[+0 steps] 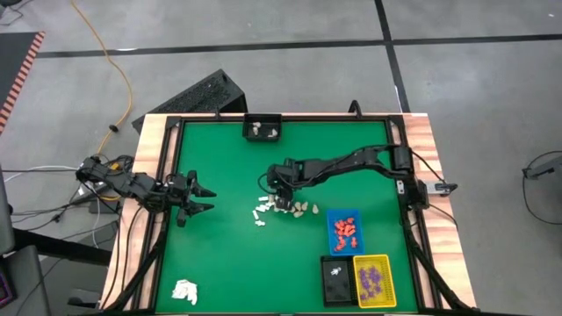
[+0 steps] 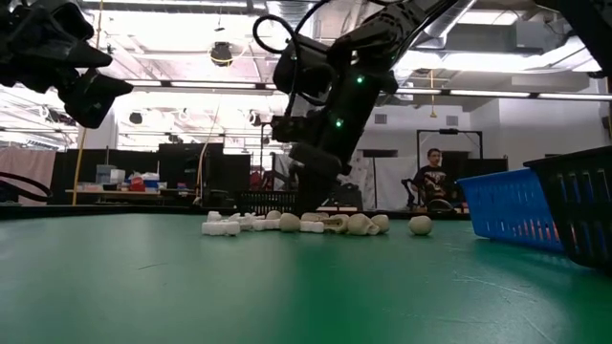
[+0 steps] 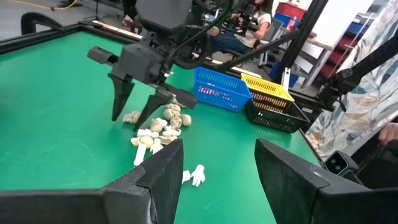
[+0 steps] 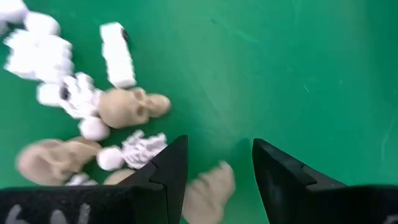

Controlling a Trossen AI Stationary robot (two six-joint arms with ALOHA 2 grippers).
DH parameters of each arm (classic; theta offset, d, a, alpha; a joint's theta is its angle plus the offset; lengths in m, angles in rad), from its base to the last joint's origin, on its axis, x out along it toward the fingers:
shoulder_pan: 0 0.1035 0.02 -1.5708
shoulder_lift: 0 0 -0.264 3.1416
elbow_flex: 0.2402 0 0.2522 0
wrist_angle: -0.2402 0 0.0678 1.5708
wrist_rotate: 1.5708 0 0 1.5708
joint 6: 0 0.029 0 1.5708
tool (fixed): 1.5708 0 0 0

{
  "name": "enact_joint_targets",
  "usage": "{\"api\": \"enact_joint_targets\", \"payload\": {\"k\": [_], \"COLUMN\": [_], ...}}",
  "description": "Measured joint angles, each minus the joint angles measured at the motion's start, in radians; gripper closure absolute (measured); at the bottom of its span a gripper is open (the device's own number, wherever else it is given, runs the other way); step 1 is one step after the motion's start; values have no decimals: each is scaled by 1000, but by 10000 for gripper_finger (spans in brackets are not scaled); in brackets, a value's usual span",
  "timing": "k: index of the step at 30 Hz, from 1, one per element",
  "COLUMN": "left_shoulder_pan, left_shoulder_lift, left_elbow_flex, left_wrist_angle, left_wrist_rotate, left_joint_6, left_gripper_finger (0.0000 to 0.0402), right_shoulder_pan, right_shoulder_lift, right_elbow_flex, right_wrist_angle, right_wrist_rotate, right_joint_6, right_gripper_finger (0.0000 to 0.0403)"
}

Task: Sort Halloween decoration
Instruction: Put the gray skull toy into the top black bin

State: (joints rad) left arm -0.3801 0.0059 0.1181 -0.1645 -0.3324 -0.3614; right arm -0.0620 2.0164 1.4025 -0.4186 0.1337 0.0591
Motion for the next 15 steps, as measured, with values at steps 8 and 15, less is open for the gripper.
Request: {"api": "enact_joint_targets", "payload": {"k": [8,15], "left_shoulder_pan": [0,0], "left_shoulder_lift": [0,0], "left_elbow_flex": [0,0], "left_wrist_angle": [-3,-5], "left_wrist_rotate": [-4,-4], "left_joint_6": [-7,-10], "left_gripper_finger": [213,213], "right_shoulder_pan": [10,17], "right_shoulder_lift": [-13,-69], "right_elbow_flex": [0,0], "right_wrist_angle": [-18,-56], "right_wrist_rotate": [19,102], "right_joint_6": [23,87], "right_gripper_finger": [223,223]}}
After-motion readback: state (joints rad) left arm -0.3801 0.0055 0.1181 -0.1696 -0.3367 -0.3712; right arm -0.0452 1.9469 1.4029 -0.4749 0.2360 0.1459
